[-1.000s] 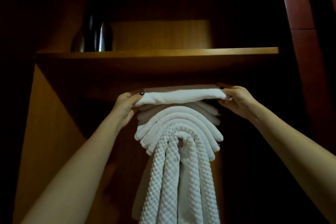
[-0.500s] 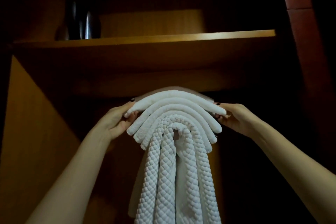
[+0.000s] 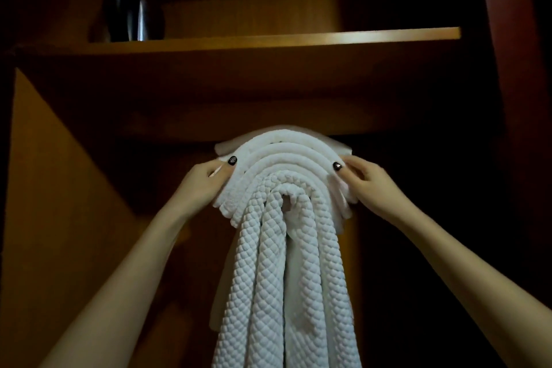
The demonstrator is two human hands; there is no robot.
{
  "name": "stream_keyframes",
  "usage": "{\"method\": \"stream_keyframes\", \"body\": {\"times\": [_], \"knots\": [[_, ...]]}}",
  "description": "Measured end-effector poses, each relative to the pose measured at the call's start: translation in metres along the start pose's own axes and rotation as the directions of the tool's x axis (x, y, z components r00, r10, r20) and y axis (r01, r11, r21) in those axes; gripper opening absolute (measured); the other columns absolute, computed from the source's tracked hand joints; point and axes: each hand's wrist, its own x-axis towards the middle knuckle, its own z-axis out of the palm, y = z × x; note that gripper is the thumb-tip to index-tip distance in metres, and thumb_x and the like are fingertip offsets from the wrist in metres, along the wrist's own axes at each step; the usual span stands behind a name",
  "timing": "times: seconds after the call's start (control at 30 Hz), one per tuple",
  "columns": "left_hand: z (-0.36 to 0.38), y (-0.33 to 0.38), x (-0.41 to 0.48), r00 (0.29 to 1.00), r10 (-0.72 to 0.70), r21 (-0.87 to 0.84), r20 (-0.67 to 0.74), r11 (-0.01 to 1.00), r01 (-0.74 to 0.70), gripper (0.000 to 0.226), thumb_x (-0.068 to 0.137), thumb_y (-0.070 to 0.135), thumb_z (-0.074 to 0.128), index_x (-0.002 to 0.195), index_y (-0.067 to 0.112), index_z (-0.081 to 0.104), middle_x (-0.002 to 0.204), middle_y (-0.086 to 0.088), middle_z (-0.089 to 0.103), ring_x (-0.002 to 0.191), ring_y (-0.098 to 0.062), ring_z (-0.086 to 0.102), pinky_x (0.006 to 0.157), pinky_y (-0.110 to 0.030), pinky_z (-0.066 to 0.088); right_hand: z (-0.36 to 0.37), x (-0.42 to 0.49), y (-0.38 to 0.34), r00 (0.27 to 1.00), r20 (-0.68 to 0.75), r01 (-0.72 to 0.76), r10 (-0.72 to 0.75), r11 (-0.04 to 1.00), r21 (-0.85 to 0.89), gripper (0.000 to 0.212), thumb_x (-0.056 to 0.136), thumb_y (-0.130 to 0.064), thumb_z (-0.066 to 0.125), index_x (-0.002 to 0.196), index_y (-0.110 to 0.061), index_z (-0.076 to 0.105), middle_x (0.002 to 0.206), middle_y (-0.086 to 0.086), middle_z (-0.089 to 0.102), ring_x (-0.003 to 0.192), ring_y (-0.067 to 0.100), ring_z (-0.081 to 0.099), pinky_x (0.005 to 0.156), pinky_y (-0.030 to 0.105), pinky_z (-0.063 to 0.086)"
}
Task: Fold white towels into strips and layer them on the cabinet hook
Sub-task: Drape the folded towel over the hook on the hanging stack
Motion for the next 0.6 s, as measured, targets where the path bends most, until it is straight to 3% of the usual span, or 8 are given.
{"method": "stream_keyframes", "body": {"times": [0.07, 0.13, 0.2, 0.27, 0.33, 0.4, 0.5, 0.6], "knots": [[0.009, -0.001, -0.008, 0.999, 0.011, 0.001, 0.032, 1.0, -0.011, 0.027, 0.091, 0.056, 0.052, 0.086, 0.033, 0.067, 0.084, 0.018, 0.07, 0.083, -0.001, 0.066, 0.067, -0.017, 0.049, 0.01, -0.008, 0.002, 0.998, -0.007, 0.063, -0.064, 0.997, -0.049, 0.014, 0.097, -0.037, 0.056, 0.111, -0.034, 0.059, 0.086, -0.025, 0.06, 0.081, -0.022, 0.054, 0.066, 0.001, 0.039], [0.02, -0.002, -0.019, 0.995, 0.062, -0.032, 0.081, 0.998, -0.06, 0.01, 0.096, 0.049, 0.049, 0.097, 0.049, 0.059, 0.092, 0.04, 0.064, 0.092, 0.018, 0.06, 0.066, -0.001, 0.043, 0.015, -0.014, 0.004, 0.998, -0.012, 0.066, -0.067, 0.995, -0.068, 0.015, 0.098, -0.034, 0.056, 0.113, -0.031, 0.058, 0.08, -0.025, 0.054, 0.077, -0.026, 0.049, 0.066, -0.002, 0.036], [0.023, 0.002, -0.027, 0.989, 0.101, -0.051, 0.107, 0.994, -0.096, 0.017, 0.098, 0.041, 0.046, 0.11, 0.053, 0.048, 0.1, 0.051, 0.056, 0.097, 0.028, 0.051, 0.072, 0.004, 0.039, 0.012, -0.016, -0.001, 0.999, 0.028, 0.033, -0.031, 0.995, -0.089, 0.023, 0.099, -0.034, 0.054, 0.119, -0.025, 0.06, 0.084, -0.024, 0.054, 0.078, -0.026, 0.049, 0.065, -0.002, 0.035], [0.021, 0.007, -0.031, 0.992, 0.087, -0.04, 0.093, 0.996, -0.083, 0.029, 0.1, 0.035, 0.049, 0.128, 0.044, 0.047, 0.121, 0.035, 0.058, 0.114, 0.014, 0.052, 0.09, -0.007, 0.044, 0.005, -0.016, -0.008, 0.996, 0.086, -0.02, 0.028, 0.996, -0.089, 0.035, 0.1, -0.036, 0.052, 0.131, -0.022, 0.056, 0.103, -0.022, 0.059, 0.09, -0.02, 0.052, 0.07, 0.001, 0.034], [0.021, 0.015, -0.038, 0.998, 0.025, 0.108, -0.059, 0.994, -0.019, 0.047, 0.098, 0.032, 0.054, 0.143, 0.02, 0.045, 0.146, 0.003, 0.047, 0.133, -0.013, 0.043, 0.111, -0.032, 0.037, -0.005, -0.023, -0.015, 0.991, 0.106, -0.074, 0.085, 0.991, -0.108, 0.047, 0.1, -0.036, 0.051, 0.144, -0.018, 0.046, 0.133, -0.007, 0.057, 0.118, 0.0, 0.051, 0.088, 0.011, 0.032], [0.028, 0.031, -0.056, 0.978, 0.102, 0.246, -0.182, 0.968, -0.055, 0.049, 0.096, 0.026, 0.058, 0.141, 0.008, 0.048, 0.149, -0.009, 0.041, 0.139, -0.023, 0.033, 0.116, -0.032, 0.023, -0.014, -0.041, -0.025, 0.993, 0.04, -0.102, 0.109, 0.985, -0.142, 0.052, 0.099, -0.03, 0.052, 0.147, -0.013, 0.04, 0.148, 0.003, 0.046, 0.133, 0.015, 0.043, 0.098, 0.017, 0.028], [0.054, 0.059, -0.097, 0.968, 0.23, 0.301, -0.102, 0.934, -0.191, 0.04, 0.093, 0.018, 0.062, 0.13, 0.006, 0.058, 0.14, -0.01, 0.052, 0.138, -0.024, 0.036, 0.113, -0.029, 0.023, -0.031, -0.09, -0.042, 0.998, 0.025, -0.059, 0.064, 0.985, -0.164, 0.048, 0.096, -0.02, 0.057, 0.142, -0.008, 0.048, 0.143, 0.009, 0.051, 0.13, 0.017, 0.044, 0.094, 0.009, 0.024], [0.096, 0.078, -0.149, 0.97, 0.242, 0.261, 0.038, 0.934, -0.243, 0.041, 0.092, 0.019, 0.064, 0.13, 0.005, 0.058, 0.135, -0.011, 0.056, 0.133, -0.029, 0.042, 0.112, -0.036, 0.03, -0.054, -0.154, -0.046, 0.977, 0.127, -0.135, 0.17, 0.959, -0.248, 0.051, 0.097, -0.02, 0.056, 0.144, -0.007, 0.043, 0.147, 0.01, 0.047, 0.136, 0.02, 0.041, 0.103, 0.014, 0.023]]}}
